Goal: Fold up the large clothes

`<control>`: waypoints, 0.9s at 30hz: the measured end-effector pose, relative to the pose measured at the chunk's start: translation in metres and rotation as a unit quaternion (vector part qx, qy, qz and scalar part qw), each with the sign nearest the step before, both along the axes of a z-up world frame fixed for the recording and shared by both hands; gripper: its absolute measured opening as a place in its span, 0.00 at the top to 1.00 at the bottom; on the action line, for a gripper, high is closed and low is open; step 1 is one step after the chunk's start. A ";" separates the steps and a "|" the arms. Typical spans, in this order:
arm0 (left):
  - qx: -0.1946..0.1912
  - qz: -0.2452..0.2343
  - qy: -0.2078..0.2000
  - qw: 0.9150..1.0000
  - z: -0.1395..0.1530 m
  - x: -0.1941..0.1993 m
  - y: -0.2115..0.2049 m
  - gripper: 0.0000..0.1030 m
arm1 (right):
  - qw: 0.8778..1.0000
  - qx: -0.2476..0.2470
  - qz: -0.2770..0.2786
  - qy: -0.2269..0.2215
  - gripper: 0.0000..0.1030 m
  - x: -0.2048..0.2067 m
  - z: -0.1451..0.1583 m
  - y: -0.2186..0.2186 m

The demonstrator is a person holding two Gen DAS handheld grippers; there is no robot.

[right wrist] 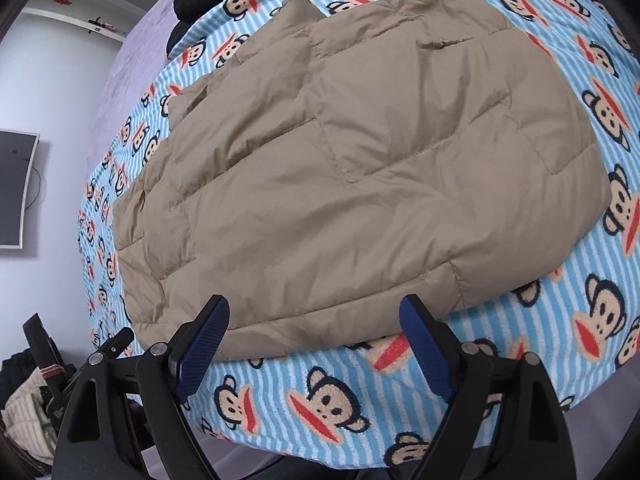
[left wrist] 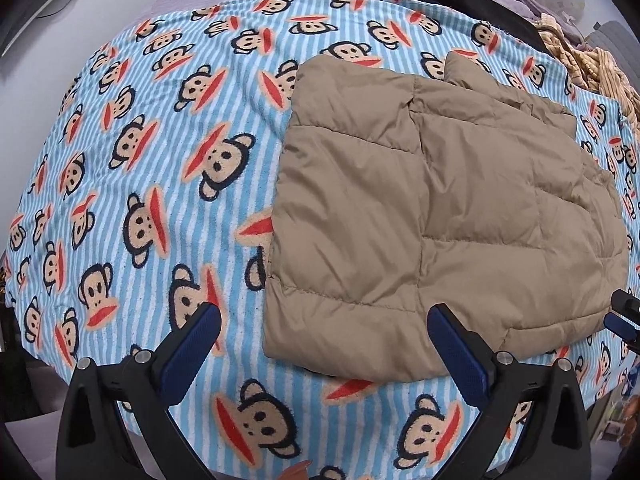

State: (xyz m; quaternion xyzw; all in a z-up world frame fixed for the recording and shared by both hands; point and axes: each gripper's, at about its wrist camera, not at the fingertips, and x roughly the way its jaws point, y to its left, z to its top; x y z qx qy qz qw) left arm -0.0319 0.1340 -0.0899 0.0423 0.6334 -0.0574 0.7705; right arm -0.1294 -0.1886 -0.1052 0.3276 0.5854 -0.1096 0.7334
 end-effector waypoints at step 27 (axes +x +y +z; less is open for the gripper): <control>-0.144 -0.026 0.041 0.988 -0.042 0.066 0.058 0.00 | 0.994 -0.063 0.092 0.007 0.16 0.066 -0.011 0.056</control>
